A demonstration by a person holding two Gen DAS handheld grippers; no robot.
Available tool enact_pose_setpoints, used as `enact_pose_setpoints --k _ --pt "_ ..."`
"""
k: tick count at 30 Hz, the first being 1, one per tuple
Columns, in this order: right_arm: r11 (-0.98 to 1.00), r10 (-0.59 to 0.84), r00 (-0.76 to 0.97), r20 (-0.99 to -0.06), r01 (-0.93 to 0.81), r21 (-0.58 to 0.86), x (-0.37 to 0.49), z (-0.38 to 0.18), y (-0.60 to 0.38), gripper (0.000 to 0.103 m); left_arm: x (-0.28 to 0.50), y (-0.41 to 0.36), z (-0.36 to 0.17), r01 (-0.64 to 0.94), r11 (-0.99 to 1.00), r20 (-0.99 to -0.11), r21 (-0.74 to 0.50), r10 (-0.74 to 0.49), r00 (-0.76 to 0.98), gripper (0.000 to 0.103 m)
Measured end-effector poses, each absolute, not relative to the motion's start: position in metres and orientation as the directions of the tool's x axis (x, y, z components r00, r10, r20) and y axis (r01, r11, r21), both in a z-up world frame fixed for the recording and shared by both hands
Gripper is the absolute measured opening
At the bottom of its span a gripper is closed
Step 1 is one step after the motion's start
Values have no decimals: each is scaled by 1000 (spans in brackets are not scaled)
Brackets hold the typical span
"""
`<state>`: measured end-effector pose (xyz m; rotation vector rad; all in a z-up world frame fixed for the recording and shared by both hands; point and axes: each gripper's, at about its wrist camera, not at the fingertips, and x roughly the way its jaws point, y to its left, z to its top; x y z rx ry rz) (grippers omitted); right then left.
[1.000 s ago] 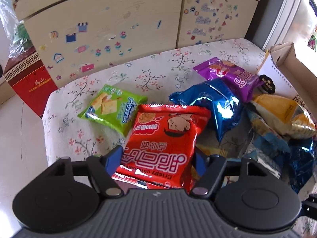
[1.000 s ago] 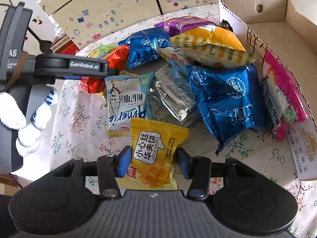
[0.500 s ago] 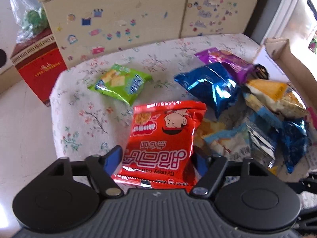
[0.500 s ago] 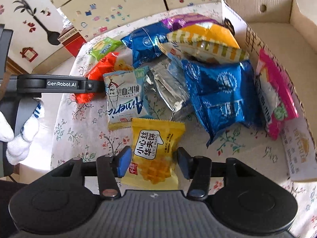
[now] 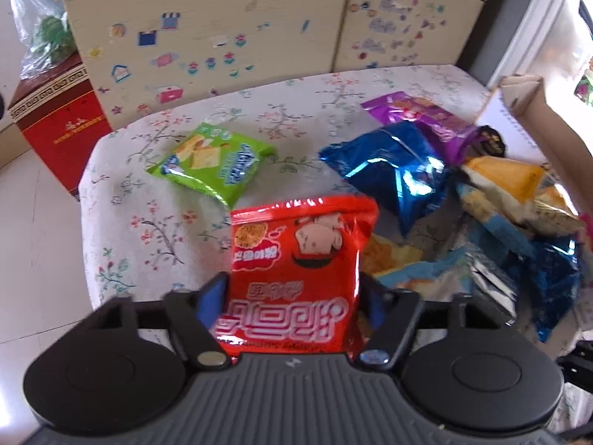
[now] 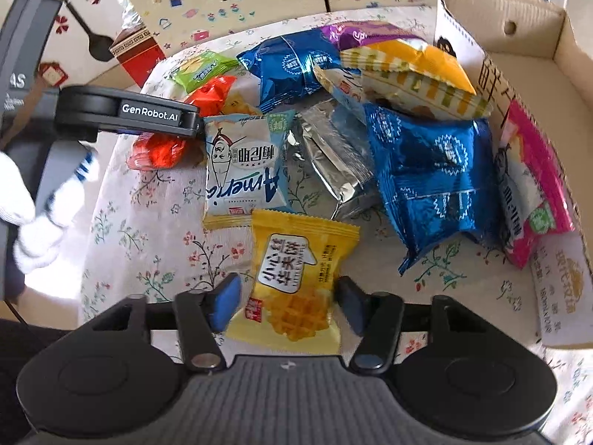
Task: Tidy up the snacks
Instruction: 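Grasp the red cracker bag with the left tool while the right tool grasps the yellow cake packet, then lift the red cracker bag with the left tool while the right tool lifts the yellow cake packet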
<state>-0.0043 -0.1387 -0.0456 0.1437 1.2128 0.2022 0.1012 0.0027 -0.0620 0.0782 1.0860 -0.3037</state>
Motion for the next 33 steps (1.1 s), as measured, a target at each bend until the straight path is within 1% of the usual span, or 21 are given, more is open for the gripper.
enact_pose_setpoints --k 5,8,9,13,15,18,19,20,21,22,23,24,28,31,32,33 --pt "972 234 347 -908 -104 210 -8 -43 -134 52 87 -1 -56 311 949 -878 -53 -193 439 61" --pt "971 240 367 -899 -116 211 -10 -35 -138 51 78 1 -51 291 955 -873 -52 -185 452 60" --pt "971 239 377 -895 -118 209 -9 -33 -137 51 75 2 -49 283 958 -870 -50 -181 458 57" --pt "972 236 404 -884 -119 205 -9 -24 -140 51 60 3 -43 280 960 -863 -25 -163 479 55" --pt "971 237 411 -881 -118 206 -9 -22 -141 51 53 3 -39 281 960 -860 -24 -163 484 53" --pt "971 240 419 -876 -113 212 -8 -21 -142 51 44 6 -38 267 963 -861 -44 -172 478 53" --pt "971 241 420 -875 -111 214 -8 -20 -143 51 42 7 -39 269 961 -862 -70 -194 468 54" --pt "970 241 420 -875 -109 215 -10 -19 -146 51 41 8 -40 277 957 -864 -91 -213 455 57" --pt "970 242 420 -875 -108 216 -13 -19 -152 51 41 8 -42 281 956 -866 -89 -214 452 64" --pt "971 240 420 -875 -106 216 -12 -19 -152 51 41 7 -44 277 958 -867 -76 -201 457 69" --pt "971 238 420 -876 -103 215 -13 -19 -152 51 42 8 -46 269 961 -867 -63 -186 462 78" --pt "972 237 419 -877 -101 214 -12 -20 -152 51 45 10 -48 258 964 -869 -62 -179 461 84" --pt "971 238 415 -878 -101 216 -12 -20 -151 52 55 16 -57 215 970 -876 -116 -201 438 87" --pt "971 238 412 -880 -102 215 -9 -22 -147 52 57 12 -64 234 963 -883 -134 -223 413 88" --pt "971 238 411 -880 -101 215 -9 -22 -147 52 57 9 -66 249 960 -886 -130 -225 405 85" --pt "971 237 410 -881 -101 214 -9 -22 -147 52 55 6 -67 264 958 -888 -114 -217 404 79"
